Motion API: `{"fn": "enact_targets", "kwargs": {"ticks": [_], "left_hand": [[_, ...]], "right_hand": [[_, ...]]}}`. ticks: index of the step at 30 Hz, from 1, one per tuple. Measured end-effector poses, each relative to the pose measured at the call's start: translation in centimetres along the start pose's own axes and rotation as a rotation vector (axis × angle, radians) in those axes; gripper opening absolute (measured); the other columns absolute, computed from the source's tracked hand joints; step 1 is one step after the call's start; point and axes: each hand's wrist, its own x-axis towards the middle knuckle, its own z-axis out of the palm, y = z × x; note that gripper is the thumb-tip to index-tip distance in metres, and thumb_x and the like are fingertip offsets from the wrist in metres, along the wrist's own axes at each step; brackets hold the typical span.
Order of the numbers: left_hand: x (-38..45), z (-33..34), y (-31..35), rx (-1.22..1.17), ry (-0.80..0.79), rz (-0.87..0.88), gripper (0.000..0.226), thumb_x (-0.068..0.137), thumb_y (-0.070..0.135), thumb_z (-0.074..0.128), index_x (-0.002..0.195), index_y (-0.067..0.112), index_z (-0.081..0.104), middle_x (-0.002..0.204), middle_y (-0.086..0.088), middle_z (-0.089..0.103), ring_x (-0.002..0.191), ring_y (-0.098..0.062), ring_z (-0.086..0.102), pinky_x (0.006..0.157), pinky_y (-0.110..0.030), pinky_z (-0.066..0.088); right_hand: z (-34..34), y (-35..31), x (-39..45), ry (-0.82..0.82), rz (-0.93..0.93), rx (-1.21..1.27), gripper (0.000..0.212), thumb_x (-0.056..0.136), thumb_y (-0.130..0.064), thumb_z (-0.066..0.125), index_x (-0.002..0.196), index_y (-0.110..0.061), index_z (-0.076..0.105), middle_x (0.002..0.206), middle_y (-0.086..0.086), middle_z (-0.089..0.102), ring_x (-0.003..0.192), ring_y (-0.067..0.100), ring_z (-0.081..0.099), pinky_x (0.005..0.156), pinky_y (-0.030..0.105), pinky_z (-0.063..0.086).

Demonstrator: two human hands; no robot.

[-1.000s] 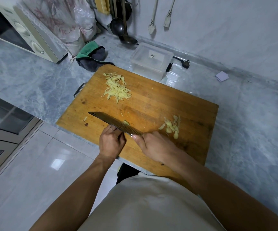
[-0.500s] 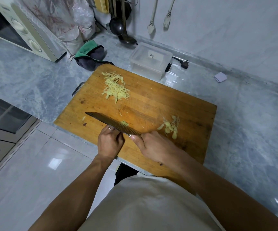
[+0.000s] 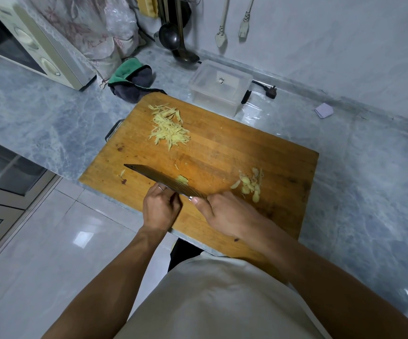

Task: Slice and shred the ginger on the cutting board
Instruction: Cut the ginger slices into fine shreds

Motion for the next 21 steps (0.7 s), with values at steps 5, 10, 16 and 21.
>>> {"fn": "enact_targets", "kwargs": {"ticks": [5,10,16,21], "left_hand": [[0.22,-0.08,0.24,-0.03,-0.004,0.0,0.03,0.073,0.012,0.046,0.08,0.001,0.073,0.079,-0.015,0.069,0.083,-0.02,0.051,0.066,-0.028,0.043],[0.22,-0.25,0.27,-0.037,-0.02,-0.016,0.026,0.073,0.008,0.049,0.08,0.001,0.073,0.078,-0.016,0.069,0.081,-0.023,0.054,0.063,-0.028,0.049],[0.17,-0.51,0.42,-0.013,-0.066,-0.049,0.031,0.075,0.017,0.044,0.068,-0.002,0.067,0.066,-0.017,0.064,0.064,-0.033,0.064,0.059,-0.028,0.051],[0.13,-0.34,0.28,-0.004,-0.048,-0.053,0.015,0.07,0.005,0.055,0.071,-0.001,0.069,0.07,-0.016,0.066,0.068,-0.031,0.064,0.059,-0.026,0.049]], "right_hand": [[0.32,-0.19,0.45,0.02,0.01,0.002,0.067,0.105,-0.06,0.025,0.075,-0.01,0.06,0.069,0.01,0.061,0.059,0.025,0.059,0.054,0.034,0.046],[0.48,-0.39,0.56,0.018,-0.004,-0.017,0.068,0.105,-0.059,0.024,0.077,-0.01,0.06,0.07,0.011,0.062,0.059,0.025,0.06,0.055,0.035,0.049],[0.1,-0.47,-0.09,0.016,-0.01,-0.03,0.064,0.105,-0.058,0.025,0.079,-0.011,0.059,0.073,0.011,0.062,0.064,0.027,0.061,0.059,0.037,0.051],[0.14,-0.42,0.4,0.0,-0.011,-0.042,0.066,0.105,-0.059,0.024,0.074,-0.011,0.058,0.069,0.01,0.06,0.058,0.023,0.057,0.052,0.032,0.043]]}}
